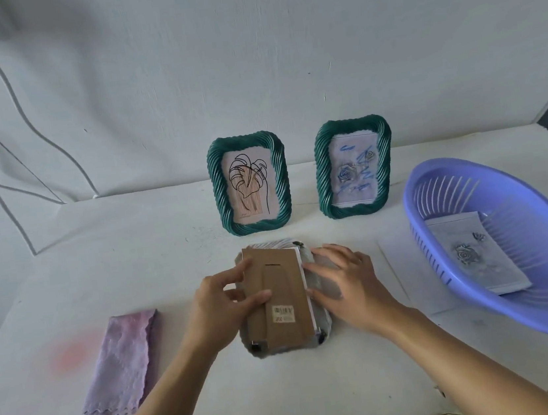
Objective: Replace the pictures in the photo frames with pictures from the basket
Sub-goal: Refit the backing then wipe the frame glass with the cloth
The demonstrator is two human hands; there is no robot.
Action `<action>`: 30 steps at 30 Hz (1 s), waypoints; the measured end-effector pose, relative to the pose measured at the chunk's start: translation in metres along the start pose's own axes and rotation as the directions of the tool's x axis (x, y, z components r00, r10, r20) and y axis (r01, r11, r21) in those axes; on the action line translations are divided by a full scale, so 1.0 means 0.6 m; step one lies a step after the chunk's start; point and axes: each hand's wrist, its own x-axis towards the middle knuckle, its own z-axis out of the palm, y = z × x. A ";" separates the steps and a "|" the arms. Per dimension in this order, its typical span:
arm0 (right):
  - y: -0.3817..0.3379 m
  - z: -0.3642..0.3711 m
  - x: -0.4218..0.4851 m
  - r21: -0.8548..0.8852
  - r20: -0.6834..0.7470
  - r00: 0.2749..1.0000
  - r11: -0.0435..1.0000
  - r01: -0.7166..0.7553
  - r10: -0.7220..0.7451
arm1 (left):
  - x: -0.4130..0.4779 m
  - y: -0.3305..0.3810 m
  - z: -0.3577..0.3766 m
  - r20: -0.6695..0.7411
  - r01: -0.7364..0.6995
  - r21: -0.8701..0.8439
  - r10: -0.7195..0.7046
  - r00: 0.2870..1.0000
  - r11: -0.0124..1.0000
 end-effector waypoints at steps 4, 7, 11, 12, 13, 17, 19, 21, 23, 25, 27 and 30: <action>0.002 0.004 0.000 -0.004 -0.009 1.000 1.000 -0.002 0.002 | 0.001 -0.016 0.002 -0.027 -0.084 0.297 0.097 0.995 0.951; 0.002 0.008 -0.001 -0.003 -0.018 1.000 1.000 0.007 -0.007 | -0.001 -0.026 0.004 -0.032 -0.166 0.496 0.209 0.977 0.852; 0.005 0.012 -0.004 0.003 -0.025 0.999 1.000 0.020 -0.020 | -0.004 -0.042 0.007 -0.021 -0.233 0.601 0.306 0.952 0.765; 0.005 0.013 -0.004 0.003 -0.030 0.999 1.000 0.023 -0.023 | -0.005 -0.045 0.008 -0.018 -0.241 0.598 0.314 0.949 0.764; 0.005 0.013 -0.004 0.004 -0.033 0.999 1.000 0.025 -0.025 | -0.006 -0.047 0.009 -0.019 -0.246 0.595 0.319 0.947 0.765; 0.004 0.014 -0.005 0.027 -0.030 1.000 1.000 0.010 -0.010 | -0.007 -0.048 0.013 -0.033 -0.236 0.621 0.326 0.945 0.747; 0.002 0.014 -0.006 0.040 -0.024 1.000 0.999 0.004 -0.003 | -0.007 -0.046 0.016 -0.036 -0.227 0.634 0.321 0.946 0.739; 0.001 0.014 -0.007 0.040 -0.019 1.000 0.999 0.006 -0.005 | -0.007 -0.047 0.018 -0.043 -0.221 0.635 0.319 0.947 0.740; -0.002 0.013 -0.007 0.044 -0.021 1.000 0.999 0.000 0.001 | -0.009 -0.048 0.022 -0.058 -0.220 0.636 0.330 0.942 0.739; -0.006 0.013 -0.004 0.055 -0.033 0.999 0.998 -0.020 0.021 | -0.010 -0.050 0.025 -0.074 -0.214 0.646 0.340 0.938 0.732; -0.010 0.014 -0.001 0.060 -0.065 0.997 0.998 -0.037 0.041 | -0.011 -0.053 0.026 -0.081 -0.204 0.657 0.337 0.938 0.726; -0.012 0.016 0.003 0.080 -0.107 0.992 0.995 -0.058 0.067 | -0.016 -0.053 0.025 -0.042 -0.209 0.673 0.319 0.947 0.709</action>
